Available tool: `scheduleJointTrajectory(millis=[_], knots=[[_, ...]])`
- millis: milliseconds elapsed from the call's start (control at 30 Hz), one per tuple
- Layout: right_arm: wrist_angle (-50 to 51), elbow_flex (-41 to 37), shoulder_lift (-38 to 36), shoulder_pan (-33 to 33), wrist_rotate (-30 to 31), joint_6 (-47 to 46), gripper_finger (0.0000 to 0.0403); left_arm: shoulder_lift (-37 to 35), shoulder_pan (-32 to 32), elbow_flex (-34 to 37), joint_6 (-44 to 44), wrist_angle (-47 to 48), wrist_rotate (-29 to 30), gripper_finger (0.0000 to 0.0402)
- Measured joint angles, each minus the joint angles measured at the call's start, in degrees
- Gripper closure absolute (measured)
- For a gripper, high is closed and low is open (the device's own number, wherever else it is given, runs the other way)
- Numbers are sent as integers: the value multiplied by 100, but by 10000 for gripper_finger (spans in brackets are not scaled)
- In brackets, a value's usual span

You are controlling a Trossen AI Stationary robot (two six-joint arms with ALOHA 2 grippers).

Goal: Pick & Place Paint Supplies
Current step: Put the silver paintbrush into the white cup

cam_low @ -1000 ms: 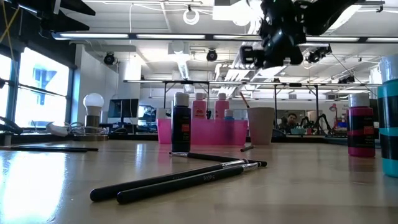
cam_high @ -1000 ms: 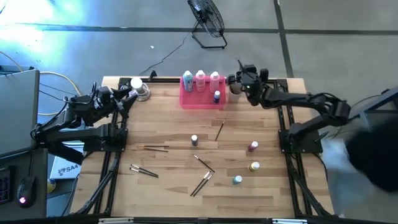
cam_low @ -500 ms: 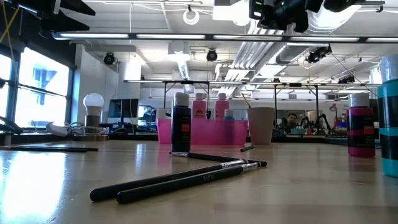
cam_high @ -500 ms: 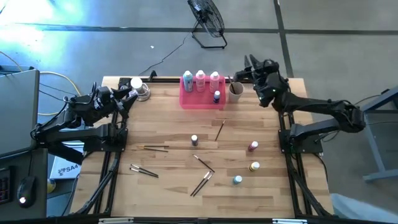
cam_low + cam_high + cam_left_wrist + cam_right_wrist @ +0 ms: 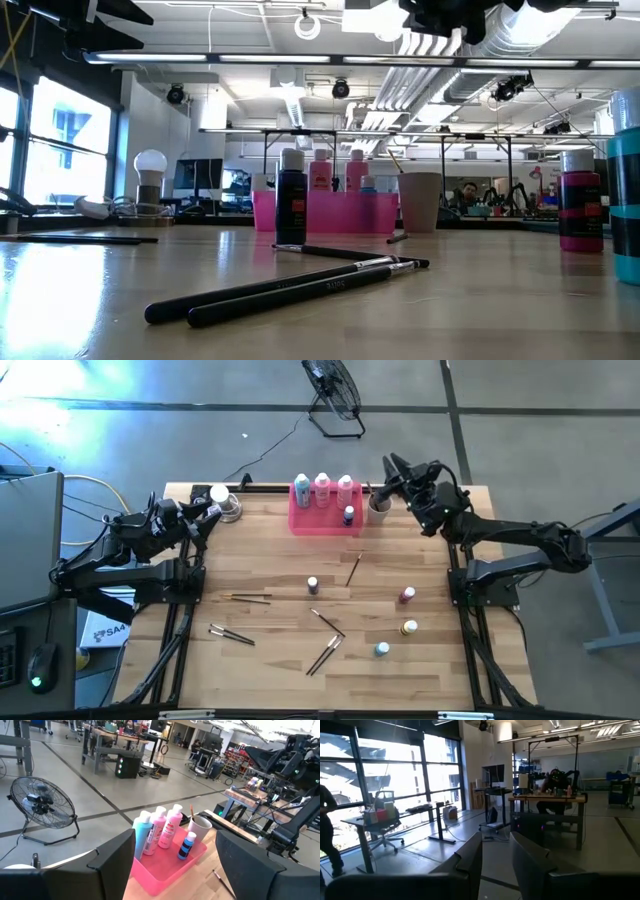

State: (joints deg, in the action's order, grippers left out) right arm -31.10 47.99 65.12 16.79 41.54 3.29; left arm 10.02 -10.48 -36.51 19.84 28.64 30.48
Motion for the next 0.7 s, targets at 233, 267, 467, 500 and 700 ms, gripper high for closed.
scheduleJointTrajectory(millis=[233, 267, 467, 500, 700], knots=[[-52, -2, 0, -165, 0, 1, 311, 0, 0, 0, 0, 0, 0, 130], [-54, -2, 0, -185, 0, 2, 312, 0, 0, 0, 0, 0, 0, 130], [-84, -4, 0, -218, 0, 2, 312, 0, -1, 0, 0, 0, 0, 130], [-84, -4, 0, -218, 0, 2, 312, 0, 0, 0, 0, 0, 0, 130], [-84, -4, 0, -218, 2, 354, 312, 0, 0, 0, 0, -2, 0, 130]])
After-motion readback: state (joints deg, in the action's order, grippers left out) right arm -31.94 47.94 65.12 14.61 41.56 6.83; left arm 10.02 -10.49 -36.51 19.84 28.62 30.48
